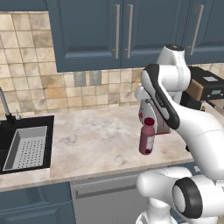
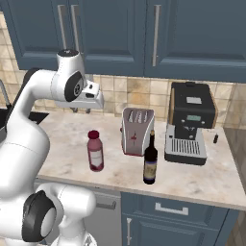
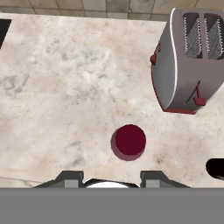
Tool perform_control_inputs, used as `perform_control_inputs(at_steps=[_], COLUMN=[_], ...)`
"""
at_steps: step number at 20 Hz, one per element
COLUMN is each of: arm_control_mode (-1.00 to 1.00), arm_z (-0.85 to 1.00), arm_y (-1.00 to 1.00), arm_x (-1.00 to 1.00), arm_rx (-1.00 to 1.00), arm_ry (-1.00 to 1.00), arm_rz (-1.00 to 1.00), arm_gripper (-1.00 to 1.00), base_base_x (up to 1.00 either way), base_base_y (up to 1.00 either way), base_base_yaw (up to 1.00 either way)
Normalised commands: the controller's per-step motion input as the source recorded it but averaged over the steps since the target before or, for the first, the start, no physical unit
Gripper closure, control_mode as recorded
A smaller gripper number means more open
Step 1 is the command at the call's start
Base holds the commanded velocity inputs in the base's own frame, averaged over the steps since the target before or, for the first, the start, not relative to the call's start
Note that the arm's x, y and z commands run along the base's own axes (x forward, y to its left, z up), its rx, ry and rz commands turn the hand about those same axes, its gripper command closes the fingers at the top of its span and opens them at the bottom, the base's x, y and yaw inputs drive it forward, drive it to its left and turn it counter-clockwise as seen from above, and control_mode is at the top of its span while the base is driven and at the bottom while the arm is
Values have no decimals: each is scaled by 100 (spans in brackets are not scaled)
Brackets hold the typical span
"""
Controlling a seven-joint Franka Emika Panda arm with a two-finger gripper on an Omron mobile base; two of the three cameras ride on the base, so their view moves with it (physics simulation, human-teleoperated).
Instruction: There is a wine glass and glass cup on the dining counter. Place the wine bottle next to the wine glass and the juice bottle next to the glass cup.
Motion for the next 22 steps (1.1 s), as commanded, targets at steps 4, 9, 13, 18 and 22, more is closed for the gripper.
perform_control_inputs(at_steps=[4,9,13,18,22], arm_control_mode=[-100,-100,-100,-100,-100], arm_z=[0,0,-6,-11,-12], arm_y=[0,0,-1,0,-2], arm_x=[0,-1,-9,-5,0], arm_rx=[0,0,0,-1,0], arm_ry=[0,0,0,1,1], arm_rz=[0,0,0,0,0], arm_gripper=[-100,-100,-100,-100,-100], base_base_x=[0,0,0,0,0], base_base_y=[0,0,0,0,0], base_base_yaw=[0,0,0,0,0])
